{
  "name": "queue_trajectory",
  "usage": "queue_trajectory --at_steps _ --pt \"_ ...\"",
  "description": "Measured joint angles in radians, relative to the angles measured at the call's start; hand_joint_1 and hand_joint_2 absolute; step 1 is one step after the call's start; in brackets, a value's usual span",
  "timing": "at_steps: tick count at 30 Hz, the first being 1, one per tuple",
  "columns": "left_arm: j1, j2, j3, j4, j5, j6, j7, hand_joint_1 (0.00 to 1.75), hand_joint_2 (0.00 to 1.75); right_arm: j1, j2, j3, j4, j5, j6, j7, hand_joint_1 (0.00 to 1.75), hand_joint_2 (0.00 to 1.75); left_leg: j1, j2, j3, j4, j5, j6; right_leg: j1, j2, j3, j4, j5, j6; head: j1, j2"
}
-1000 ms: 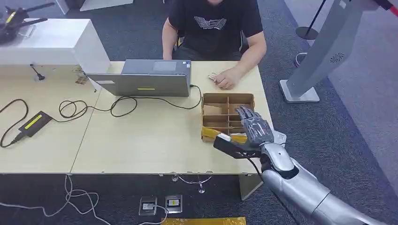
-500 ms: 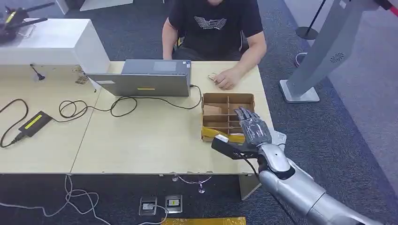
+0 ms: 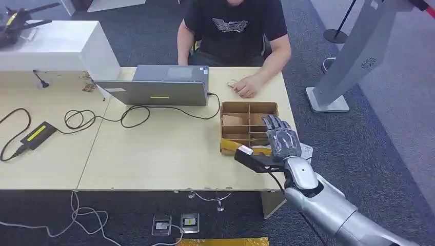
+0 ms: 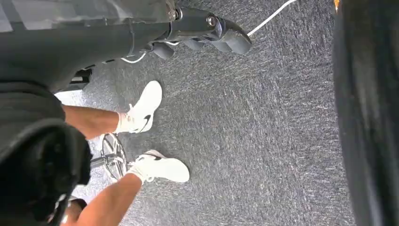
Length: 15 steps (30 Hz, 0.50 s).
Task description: Pass the card to the sensor for recognition and then transmit it.
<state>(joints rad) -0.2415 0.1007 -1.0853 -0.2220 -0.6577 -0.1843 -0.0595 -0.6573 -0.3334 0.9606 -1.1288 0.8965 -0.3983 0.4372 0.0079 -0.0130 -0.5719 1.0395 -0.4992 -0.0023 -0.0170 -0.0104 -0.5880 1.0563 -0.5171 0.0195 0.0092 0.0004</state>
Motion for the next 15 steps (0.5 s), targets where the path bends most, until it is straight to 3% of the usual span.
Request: queue_trajectory --at_steps 4,5,6,15 --pt "0.0 0.0 0.0 0.0 0.0 0.0 0.0 0.0 0.0 0.0 0.0 0.0 0.005 0.0 0.0 0.001 0.0 1.75 0.0 0.0 0.0 0.0 0.0 0.0 0.0 0.0 0.0 0.0 0.0 0.0 0.0 0.0" --pt "0.0 0.0 0.0 0.0 0.0 0.0 0.0 0.0 0.0 0.0 0.0 0.0 0.006 0.0 0.0 0.001 0.63 1.75 0.0 0.0 0.0 0.0 0.0 0.0 0.0 0.0 0.0 0.0 0.0 0.0 0.0 0.0" --pt "0.0 0.0 0.0 0.0 0.0 0.0 0.0 0.0 0.0 0.0 0.0 0.0 0.006 0.001 0.0 0.002 1.75 1.75 0.0 0.0 0.0 0.0 0.0 0.0 0.0 0.0 0.0 0.0 0.0 0.0 0.0 0.0" --pt "-0.002 0.0 0.0 0.0 -0.009 -0.004 -0.004 0.0 0.0 0.002 -0.004 -0.011 0.018 0.037 0.039 -0.006 1.75 1.75 0.0 0.0 0.0 0.0 0.0 0.0 0.0 0.0 0.0 0.0 0.0 0.0 0.0 0.0"
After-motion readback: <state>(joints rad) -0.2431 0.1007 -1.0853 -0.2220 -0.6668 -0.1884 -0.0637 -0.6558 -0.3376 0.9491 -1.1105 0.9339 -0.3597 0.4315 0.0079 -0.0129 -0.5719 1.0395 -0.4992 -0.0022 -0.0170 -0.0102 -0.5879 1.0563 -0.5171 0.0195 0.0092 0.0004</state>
